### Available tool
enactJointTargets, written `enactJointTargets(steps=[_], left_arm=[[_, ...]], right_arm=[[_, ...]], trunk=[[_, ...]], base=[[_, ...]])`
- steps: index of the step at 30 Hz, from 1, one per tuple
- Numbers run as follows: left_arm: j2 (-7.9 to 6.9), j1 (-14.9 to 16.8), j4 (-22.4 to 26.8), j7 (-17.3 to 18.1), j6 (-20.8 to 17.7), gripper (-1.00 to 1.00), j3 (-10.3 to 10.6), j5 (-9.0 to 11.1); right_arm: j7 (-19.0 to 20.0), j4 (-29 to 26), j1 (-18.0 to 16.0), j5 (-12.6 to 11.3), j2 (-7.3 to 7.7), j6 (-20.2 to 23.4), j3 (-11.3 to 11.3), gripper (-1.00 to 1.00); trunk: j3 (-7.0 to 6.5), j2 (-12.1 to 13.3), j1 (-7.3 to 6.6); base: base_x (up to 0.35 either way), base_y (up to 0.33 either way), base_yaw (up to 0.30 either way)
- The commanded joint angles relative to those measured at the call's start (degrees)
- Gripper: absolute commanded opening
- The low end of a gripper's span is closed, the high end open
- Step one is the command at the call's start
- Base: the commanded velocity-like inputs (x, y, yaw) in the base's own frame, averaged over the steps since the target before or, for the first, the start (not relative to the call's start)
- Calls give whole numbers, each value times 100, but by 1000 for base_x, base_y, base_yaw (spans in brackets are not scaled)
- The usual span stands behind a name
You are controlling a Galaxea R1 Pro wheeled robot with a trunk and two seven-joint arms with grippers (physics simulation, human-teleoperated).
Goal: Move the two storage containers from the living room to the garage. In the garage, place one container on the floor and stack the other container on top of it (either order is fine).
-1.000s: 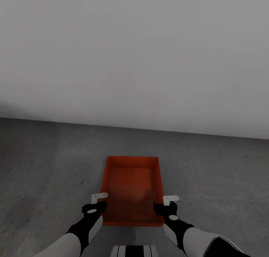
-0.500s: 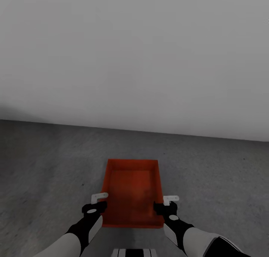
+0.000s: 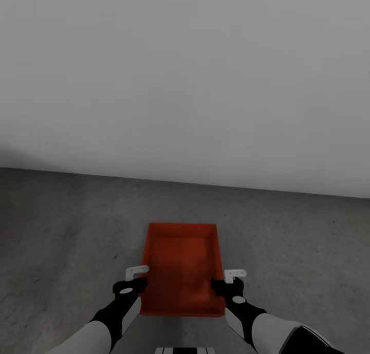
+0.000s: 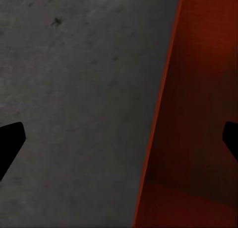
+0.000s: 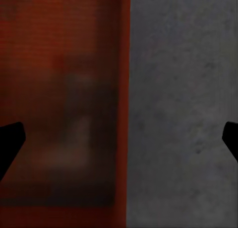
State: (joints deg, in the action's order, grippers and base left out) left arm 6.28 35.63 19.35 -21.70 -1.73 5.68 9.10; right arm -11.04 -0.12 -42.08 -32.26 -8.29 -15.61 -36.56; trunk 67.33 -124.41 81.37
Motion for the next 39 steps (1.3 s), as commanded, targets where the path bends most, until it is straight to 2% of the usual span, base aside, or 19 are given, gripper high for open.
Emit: enactJointTargets(steps=[1,26,39], left_arm=[[-4,0,8,-41,-19,100,48,57],[-15,-3,63,3,-5,100,54,63],[56,-7,223,-58,27,100,62,43]], right_arm=[[-19,3,-2,-43,-1,-13,-49,100],[-12,3,-1,-43,-6,-13,-47,100],[4,3,-1,-44,0,-54,-45,100]], trunk=[[-15,40,-23],[-464,1043,-572],[-697,1564,-858]], base=[[0,0,0],[0,0,0],[0,0,0]])
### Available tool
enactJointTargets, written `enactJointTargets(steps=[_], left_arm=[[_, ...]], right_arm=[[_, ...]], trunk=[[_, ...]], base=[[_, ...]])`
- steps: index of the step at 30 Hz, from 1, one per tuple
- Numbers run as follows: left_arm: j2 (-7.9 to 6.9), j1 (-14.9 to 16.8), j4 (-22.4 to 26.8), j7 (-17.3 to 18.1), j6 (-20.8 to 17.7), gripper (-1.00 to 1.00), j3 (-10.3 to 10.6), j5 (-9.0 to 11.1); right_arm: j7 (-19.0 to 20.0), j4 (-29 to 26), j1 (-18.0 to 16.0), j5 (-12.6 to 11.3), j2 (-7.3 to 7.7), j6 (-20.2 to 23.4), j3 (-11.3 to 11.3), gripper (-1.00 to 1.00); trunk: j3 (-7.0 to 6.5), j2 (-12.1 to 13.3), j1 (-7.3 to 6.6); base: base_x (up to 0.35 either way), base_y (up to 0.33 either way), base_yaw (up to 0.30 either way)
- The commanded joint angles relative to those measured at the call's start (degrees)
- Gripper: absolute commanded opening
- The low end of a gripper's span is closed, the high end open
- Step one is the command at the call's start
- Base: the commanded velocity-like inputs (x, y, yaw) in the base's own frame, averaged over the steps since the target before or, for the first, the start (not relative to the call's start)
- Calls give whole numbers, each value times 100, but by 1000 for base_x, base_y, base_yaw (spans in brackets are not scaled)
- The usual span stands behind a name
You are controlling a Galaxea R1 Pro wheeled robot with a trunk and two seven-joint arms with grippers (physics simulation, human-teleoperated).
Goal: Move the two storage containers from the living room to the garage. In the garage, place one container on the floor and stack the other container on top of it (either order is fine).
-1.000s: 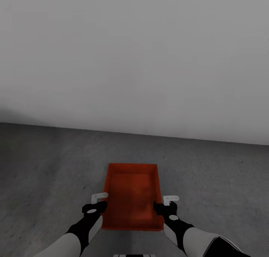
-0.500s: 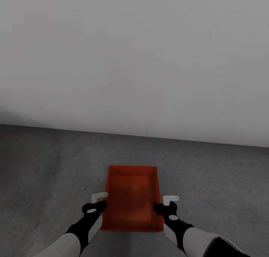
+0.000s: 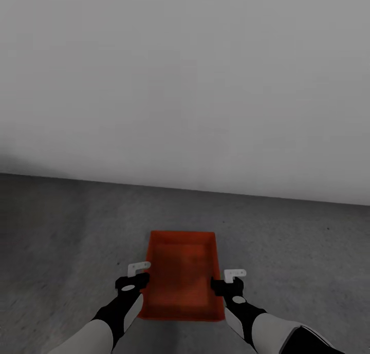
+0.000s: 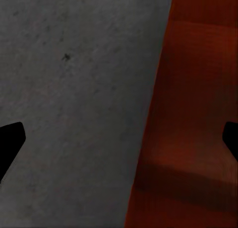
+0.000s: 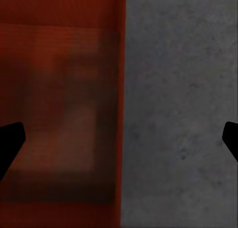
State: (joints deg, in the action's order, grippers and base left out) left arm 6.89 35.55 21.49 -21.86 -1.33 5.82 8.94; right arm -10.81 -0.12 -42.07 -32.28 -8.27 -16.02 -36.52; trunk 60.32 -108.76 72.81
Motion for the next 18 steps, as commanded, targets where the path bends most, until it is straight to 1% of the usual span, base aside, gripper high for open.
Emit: enactJointTargets(steps=[1,3,10,18], left_arm=[[-6,0,29,-36,-9,100,47,62],[-1,1,69,-18,3,100,42,67],[85,-2,125,63,15,100,57,46],[85,-4,130,93,2,100,76,48]], right_arm=[[-19,3,-2,-42,-2,-13,-48,100],[-18,3,-3,-42,-5,-14,-48,100],[-17,3,-1,-42,-8,-15,-48,100],[-17,3,-1,-42,-8,-15,-48,100]], trunk=[[-15,40,-23],[-51,120,-67],[-176,401,-221],[-320,722,-397]], base=[[0,0,0],[0,0,0],[0,0,0],[0,0,0]])
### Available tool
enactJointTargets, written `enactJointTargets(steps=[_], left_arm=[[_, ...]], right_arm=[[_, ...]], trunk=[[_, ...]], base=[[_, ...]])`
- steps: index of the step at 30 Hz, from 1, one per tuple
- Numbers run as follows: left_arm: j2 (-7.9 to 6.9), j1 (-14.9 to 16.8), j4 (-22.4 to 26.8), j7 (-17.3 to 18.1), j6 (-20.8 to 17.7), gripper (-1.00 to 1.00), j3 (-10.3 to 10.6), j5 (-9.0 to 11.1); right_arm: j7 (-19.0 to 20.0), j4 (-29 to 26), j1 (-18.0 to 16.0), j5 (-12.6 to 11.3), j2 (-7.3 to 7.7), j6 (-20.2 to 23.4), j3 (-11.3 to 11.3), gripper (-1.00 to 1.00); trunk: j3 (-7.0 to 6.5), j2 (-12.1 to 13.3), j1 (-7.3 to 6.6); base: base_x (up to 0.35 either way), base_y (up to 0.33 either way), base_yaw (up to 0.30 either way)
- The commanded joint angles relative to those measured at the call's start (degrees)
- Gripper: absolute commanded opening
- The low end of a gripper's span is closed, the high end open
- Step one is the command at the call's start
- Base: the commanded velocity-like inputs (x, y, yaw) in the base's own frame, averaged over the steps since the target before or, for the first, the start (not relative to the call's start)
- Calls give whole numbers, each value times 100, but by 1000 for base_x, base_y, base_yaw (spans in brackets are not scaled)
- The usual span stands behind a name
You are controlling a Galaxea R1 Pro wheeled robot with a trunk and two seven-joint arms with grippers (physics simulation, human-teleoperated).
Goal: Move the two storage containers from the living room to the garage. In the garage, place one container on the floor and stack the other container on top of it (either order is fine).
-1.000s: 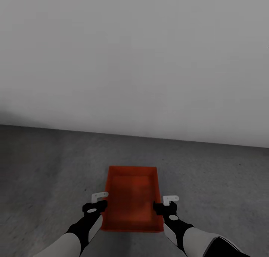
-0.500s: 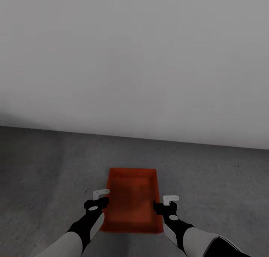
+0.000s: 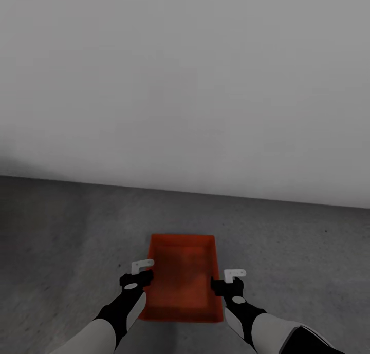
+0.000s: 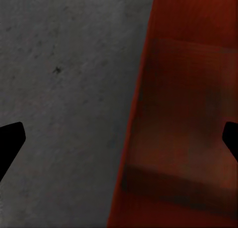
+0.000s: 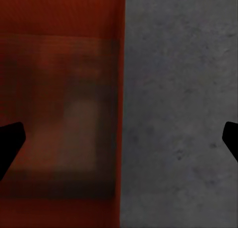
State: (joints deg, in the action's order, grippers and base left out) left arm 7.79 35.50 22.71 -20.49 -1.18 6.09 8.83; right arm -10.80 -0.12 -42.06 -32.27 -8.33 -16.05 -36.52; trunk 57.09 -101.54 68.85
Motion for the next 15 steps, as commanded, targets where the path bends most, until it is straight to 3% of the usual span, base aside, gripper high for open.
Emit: enactJointTargets(steps=[1,15], left_arm=[[-4,1,6,-38,-13,100,46,66],[-23,1,5,-44,-6,100,33,84]], right_arm=[[-19,3,-3,-42,-2,-12,-48,100],[-19,3,-1,-42,-3,-12,-49,100]], trunk=[[-15,40,-23],[-266,601,-331]], base=[[0,0,0],[0,0,0]])
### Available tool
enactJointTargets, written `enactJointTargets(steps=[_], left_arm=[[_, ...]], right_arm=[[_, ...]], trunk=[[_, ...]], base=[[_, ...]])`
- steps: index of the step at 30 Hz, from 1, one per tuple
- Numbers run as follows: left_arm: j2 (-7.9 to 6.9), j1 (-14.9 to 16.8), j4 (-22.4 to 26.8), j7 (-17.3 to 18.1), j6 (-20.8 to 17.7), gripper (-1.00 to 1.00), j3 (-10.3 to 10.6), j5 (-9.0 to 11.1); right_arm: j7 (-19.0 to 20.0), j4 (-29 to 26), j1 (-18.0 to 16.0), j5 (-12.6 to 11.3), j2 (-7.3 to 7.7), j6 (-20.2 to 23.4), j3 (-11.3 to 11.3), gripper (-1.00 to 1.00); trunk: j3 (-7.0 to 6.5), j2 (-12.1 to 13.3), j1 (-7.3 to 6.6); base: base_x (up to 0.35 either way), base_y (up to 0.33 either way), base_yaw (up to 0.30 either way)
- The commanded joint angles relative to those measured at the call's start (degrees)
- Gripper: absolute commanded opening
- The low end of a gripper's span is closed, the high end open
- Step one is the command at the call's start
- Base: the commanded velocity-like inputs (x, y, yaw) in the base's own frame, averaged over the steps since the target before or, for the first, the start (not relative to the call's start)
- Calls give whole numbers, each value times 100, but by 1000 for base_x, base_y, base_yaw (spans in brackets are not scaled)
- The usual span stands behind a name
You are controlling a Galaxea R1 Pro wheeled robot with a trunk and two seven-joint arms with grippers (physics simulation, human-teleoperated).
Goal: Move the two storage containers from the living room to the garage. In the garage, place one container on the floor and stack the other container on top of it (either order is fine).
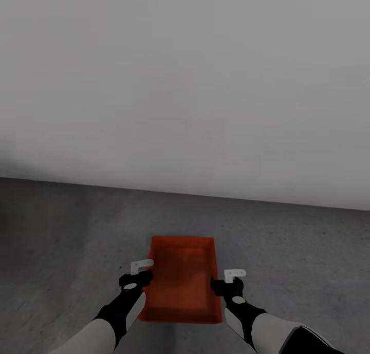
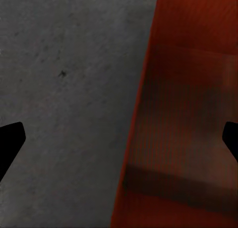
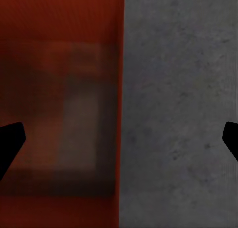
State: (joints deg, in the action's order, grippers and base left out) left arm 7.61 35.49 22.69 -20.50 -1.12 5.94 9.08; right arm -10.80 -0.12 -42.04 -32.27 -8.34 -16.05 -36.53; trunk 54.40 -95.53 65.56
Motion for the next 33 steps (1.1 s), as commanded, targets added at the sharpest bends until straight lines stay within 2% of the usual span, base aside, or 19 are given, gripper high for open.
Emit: enactJointTargets(steps=[1,33], left_arm=[[-5,1,4,-43,-12,100,48,59],[0,1,1,-83,94,100,52,59]], right_arm=[[-19,3,-2,-42,-2,-12,-48,100],[-19,3,-2,-42,-10,-12,-49,100]], trunk=[[-15,40,-23],[-589,1323,-726]], base=[[0,0,0],[0,0,0]])
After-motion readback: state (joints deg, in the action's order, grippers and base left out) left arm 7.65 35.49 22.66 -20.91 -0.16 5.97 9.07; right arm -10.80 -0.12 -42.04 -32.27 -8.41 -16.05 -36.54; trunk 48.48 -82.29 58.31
